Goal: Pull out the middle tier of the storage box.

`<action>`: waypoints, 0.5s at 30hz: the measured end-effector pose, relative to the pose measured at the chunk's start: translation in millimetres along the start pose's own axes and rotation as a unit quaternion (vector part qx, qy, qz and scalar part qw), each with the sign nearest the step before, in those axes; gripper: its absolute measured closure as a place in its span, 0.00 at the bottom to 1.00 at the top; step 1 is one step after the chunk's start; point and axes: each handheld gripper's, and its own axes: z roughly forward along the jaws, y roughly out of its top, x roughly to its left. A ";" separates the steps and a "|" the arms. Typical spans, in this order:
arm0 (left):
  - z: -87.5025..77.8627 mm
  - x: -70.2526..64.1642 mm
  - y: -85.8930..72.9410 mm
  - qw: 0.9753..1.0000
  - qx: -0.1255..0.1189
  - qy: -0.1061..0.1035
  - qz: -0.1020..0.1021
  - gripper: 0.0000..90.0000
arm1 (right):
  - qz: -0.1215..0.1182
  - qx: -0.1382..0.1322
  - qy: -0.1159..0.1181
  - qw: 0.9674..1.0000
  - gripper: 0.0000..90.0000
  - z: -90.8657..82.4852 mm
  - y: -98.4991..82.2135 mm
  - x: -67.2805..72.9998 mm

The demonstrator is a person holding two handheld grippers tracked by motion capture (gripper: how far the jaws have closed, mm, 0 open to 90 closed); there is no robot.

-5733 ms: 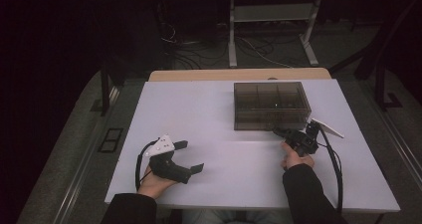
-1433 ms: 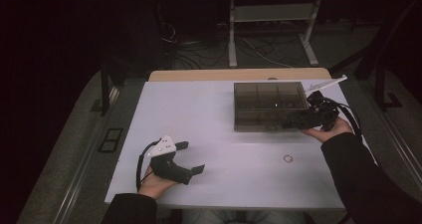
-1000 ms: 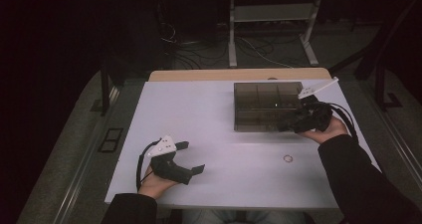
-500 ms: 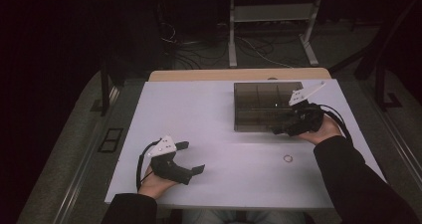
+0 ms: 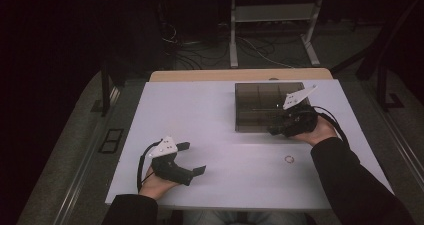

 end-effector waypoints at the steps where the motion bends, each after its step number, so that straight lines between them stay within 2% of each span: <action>1: 0.0 0.0 0.0 1.000 0.000 0.000 0.000 0.00 | -0.004 0.000 -0.001 1.000 0.59 1.0 -0.1 -0.7; 8: 0.4 0.2 0.2 1.000 0.002 -0.001 0.003 0.00 | -0.021 0.007 -0.009 1.000 0.62 5.7 -0.9 -3.5; 15: 0.5 0.0 0.1 1.000 0.002 -0.002 0.002 0.00 | -0.028 0.009 -0.018 0.999 0.65 9.2 -1.5 -6.0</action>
